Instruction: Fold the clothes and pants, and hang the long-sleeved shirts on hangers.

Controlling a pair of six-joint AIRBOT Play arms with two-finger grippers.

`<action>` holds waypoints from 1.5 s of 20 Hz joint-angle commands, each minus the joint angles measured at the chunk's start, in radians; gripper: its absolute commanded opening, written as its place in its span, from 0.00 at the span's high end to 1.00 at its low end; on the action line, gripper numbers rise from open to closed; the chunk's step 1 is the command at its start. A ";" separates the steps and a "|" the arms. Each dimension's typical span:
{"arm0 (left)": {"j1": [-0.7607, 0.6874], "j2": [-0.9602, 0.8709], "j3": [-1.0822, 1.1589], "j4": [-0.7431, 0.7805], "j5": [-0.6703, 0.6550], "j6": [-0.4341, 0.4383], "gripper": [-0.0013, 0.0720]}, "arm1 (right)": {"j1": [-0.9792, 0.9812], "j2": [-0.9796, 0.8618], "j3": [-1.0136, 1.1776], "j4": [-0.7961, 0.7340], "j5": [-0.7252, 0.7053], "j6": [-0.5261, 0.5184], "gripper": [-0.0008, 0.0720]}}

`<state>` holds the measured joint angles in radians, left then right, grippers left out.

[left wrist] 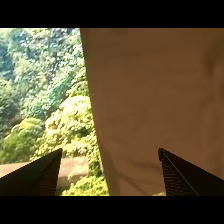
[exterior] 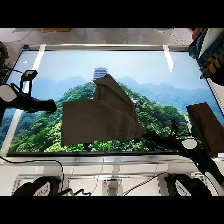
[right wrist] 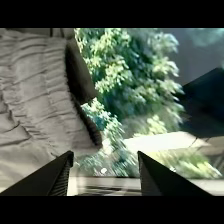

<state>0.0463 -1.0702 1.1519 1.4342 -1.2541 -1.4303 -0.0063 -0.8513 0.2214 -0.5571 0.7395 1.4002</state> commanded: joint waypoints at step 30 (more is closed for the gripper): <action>0.001 0.202 -0.190 0.012 0.062 -0.008 0.25 | 0.007 -0.308 0.043 0.857 0.019 -1.023 0.58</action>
<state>0.0463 -0.8837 1.0462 1.4364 -1.1912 -1.4124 -0.0040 -1.1587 0.2405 0.2760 0.7647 0.3676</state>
